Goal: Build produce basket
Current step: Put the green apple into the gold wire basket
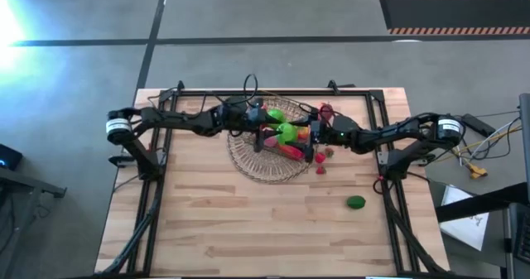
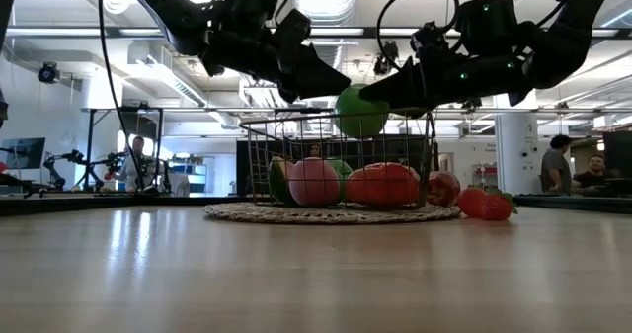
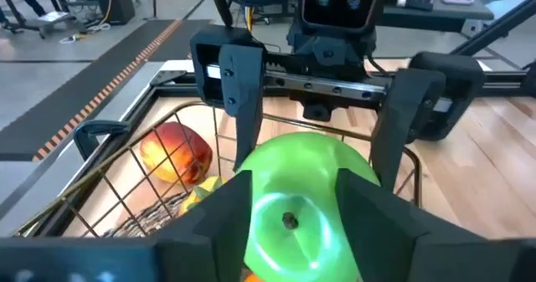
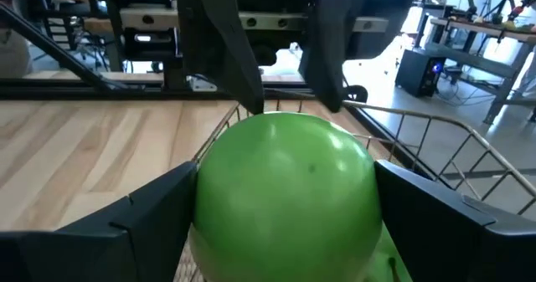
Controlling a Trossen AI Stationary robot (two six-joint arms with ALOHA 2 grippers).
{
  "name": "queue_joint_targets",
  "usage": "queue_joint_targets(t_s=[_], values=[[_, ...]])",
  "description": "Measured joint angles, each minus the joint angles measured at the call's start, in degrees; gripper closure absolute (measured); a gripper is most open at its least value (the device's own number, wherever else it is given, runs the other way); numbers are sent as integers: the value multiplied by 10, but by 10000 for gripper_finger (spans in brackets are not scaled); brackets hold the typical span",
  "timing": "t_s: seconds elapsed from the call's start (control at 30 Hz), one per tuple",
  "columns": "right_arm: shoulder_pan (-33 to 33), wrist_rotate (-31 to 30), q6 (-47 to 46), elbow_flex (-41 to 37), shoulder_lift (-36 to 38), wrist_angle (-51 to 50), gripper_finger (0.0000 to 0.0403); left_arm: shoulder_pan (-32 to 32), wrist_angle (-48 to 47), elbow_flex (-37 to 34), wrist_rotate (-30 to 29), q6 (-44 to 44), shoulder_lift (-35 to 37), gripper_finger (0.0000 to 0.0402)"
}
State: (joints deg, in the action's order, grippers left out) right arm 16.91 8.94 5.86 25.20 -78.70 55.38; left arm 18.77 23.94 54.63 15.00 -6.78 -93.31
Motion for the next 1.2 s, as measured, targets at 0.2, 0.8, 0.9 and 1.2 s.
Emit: queue_joint_targets(t_s=[0.2,0.8,0.9,1.2], values=[[1,-4,-2,0,0,6,77,7,-14,-6,0,-15,-2,303],[0,-44,-20,9,9,-37,77,15,-65,-14,-21,-72,-4,363],[4,-50,-47,50,17,-167,77,11,-69,-14,-21,-74,-4,363],[4,-44,-54,309,15,-717,76,-18,-66,-11,-20,-75,-4,363]])
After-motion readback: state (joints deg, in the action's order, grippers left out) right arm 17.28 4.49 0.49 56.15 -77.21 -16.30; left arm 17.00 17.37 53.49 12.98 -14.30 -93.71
